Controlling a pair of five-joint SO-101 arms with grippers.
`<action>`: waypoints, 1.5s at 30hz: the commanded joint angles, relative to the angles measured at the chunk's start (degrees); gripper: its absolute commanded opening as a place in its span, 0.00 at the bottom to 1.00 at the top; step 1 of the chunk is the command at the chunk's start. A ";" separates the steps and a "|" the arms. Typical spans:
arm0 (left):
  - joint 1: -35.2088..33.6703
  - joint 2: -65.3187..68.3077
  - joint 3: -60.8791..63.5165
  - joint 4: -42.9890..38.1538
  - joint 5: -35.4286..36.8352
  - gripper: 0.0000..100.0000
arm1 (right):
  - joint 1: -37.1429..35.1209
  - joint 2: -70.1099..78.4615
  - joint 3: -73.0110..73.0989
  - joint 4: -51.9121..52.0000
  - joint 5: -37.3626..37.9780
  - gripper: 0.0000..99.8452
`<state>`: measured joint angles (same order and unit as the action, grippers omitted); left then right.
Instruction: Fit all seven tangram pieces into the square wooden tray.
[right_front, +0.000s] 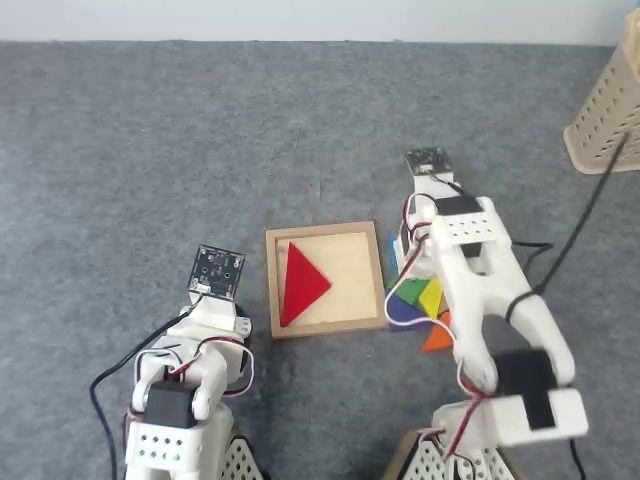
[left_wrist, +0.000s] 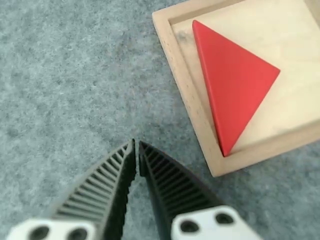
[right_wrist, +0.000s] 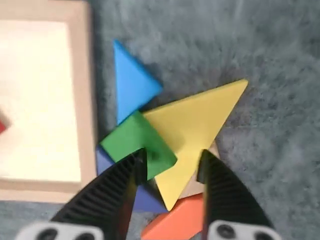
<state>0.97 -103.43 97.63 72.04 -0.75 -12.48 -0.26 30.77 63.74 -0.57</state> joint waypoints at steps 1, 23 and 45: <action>0.00 -1.14 -1.10 0.35 0.35 0.01 | 0.48 3.21 -3.25 -1.10 -2.20 0.22; 0.00 -1.14 -1.10 0.35 0.35 0.01 | 12.53 8.57 -14.86 -2.15 -2.46 0.22; 0.00 -1.14 -1.10 0.35 0.35 0.01 | 0.57 3.65 -4.22 -3.82 -1.58 0.22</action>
<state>0.97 -103.43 97.63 72.04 -0.75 -12.92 1.67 30.33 60.84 -3.12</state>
